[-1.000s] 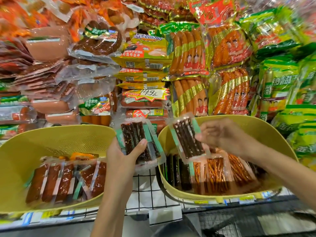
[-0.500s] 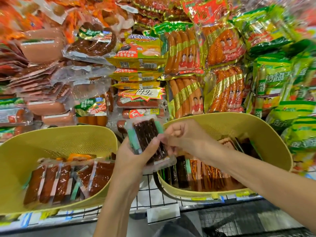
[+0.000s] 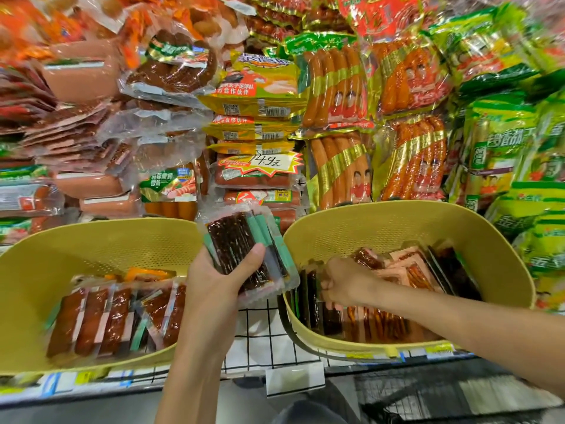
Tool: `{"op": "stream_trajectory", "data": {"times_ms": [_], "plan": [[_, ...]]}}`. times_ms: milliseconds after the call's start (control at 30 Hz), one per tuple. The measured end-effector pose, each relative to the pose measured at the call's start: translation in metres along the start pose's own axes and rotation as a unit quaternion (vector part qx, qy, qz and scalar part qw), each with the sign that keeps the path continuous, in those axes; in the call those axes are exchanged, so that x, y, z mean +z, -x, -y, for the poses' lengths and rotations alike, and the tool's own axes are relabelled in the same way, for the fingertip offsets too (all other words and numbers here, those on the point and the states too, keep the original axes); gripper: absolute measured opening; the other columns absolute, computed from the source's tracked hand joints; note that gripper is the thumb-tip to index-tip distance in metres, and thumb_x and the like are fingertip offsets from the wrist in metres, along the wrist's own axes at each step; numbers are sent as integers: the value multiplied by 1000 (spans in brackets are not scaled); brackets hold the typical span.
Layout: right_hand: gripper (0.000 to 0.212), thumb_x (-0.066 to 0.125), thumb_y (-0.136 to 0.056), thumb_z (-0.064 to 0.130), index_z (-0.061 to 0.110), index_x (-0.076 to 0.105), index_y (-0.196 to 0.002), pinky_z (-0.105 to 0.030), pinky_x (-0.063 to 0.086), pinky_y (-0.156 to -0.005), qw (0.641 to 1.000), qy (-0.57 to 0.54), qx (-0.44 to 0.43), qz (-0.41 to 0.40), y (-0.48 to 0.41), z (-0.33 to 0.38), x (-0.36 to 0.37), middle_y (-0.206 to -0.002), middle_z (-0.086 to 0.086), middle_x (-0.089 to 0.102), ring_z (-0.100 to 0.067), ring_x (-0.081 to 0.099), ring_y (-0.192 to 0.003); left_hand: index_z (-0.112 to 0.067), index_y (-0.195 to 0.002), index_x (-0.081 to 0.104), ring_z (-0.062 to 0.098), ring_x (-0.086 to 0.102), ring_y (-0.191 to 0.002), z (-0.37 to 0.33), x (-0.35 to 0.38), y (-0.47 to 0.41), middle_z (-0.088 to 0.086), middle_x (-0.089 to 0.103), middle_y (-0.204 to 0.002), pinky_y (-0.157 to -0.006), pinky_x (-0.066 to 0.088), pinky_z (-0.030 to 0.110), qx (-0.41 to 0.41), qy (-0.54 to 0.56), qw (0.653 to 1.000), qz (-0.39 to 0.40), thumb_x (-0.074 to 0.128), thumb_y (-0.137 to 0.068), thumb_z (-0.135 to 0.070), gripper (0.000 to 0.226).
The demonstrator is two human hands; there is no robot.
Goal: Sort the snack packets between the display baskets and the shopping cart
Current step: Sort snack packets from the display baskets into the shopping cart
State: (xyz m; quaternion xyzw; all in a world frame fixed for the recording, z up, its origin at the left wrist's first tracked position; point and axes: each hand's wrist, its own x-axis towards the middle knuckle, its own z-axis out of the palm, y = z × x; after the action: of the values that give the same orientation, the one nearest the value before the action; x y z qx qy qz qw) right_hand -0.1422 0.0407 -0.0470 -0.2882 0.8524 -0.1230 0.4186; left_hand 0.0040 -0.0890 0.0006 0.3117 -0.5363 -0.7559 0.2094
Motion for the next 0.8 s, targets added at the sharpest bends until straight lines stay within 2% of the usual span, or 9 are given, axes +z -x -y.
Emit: {"op": "stream_trajectory", "data": {"times_ms": [133, 267, 367, 433, 500, 600, 667, 733, 800], "plan": [[17, 61, -89, 11, 6, 63, -73, -23, 47, -58, 991, -120, -11, -58, 13, -7, -28, -65, -5, 62, -13, 56, -57, -16, -107, 64, 18, 72, -92, 2, -1, 1, 1, 74, -99, -65, 57, 24, 8, -14, 1000, -14, 80, -55, -37, 58], [18, 57, -88, 10, -8, 58, -84, -23, 41, -53, 924, -356, -138, -32, 59, -15, -81, -66, -9, 58, -14, 51, -55, -18, -107, 63, 15, 71, -93, 1, 1, -1, -3, 74, -99, -70, 56, 27, 13, -33, 999, -31, 77, -57, -39, 56], [31, 58, -84, 16, -13, 55, -96, -20, 45, -50, 885, -417, -205, 19, 75, -4, -91, -71, -10, 61, -15, 56, -57, -17, -109, 64, 16, 71, -96, -2, 9, 0, 0, 74, -102, -70, 57, 25, -6, -12, 1000, 7, 70, -69, -37, 45], [21, 58, -86, 14, -7, 59, -90, -20, 47, -50, 897, -380, -226, 8, 74, 15, -78, -69, -9, 63, -14, 58, -55, -13, -112, 63, 18, 71, -95, -4, 18, 2, 7, 74, -103, -65, 57, 23, -37, 39, 997, 48, 61, -77, -41, 45], [12, 58, -90, 11, 3, 62, -81, -21, 48, -49, 915, -332, -227, -37, 68, 32, -61, -63, -4, 64, -12, 58, -51, -9, -112, 63, 20, 72, -90, -5, 25, 5, 10, 74, -100, -62, 56, 23, -55, 64, 994, 73, 59, -74, -48, 54], [20, 64, -88, 19, 9, 62, -70, -18, 41, -40, 909, -339, -222, -95, 55, 37, -50, -52, -1, 61, -10, 53, -41, -6, -105, 65, 22, 73, -81, -2, 22, 5, 11, 75, -92, -59, 56, 25, -46, 61, 997, 24, 74, -60, -32, 52], [29, 60, -91, 28, 11, 61, -67, -14, 39, -40, 923, -313, -189, -117, 45, 27, -48, -48, 2, 59, -7, 50, -37, -3, -105, 65, 23, 73, -81, 0, 12, 3, 13, 75, -93, -59, 57, 27, -46, 72, 996, -9, 75, -61, -20, 48], [36, 51, -95, 35, 14, 60, -67, -13, 40, -42, 970, -170, -139, -99, 33, 14, -39, -50, 3, 57, -4, 51, -39, -4, -107, 64, 22, 73, -80, 0, 2, 2, 13, 75, -93, -58, 57, 28, -45, 88, 995, -34, 72, -65, -17, 45], [41, 49, -96, 41, 16, 55, -64, -15, 41, -43, 994, -7, -105, -42, 18, 7, -19, -53, 4, 55, -5, 51, -41, -6, -107, 64, 19, 73, -77, -2, -4, 2, 9, 75, -90, -57, 57, 26, -34, 93, 994, -42, 70, -66, -17, 42]]}}
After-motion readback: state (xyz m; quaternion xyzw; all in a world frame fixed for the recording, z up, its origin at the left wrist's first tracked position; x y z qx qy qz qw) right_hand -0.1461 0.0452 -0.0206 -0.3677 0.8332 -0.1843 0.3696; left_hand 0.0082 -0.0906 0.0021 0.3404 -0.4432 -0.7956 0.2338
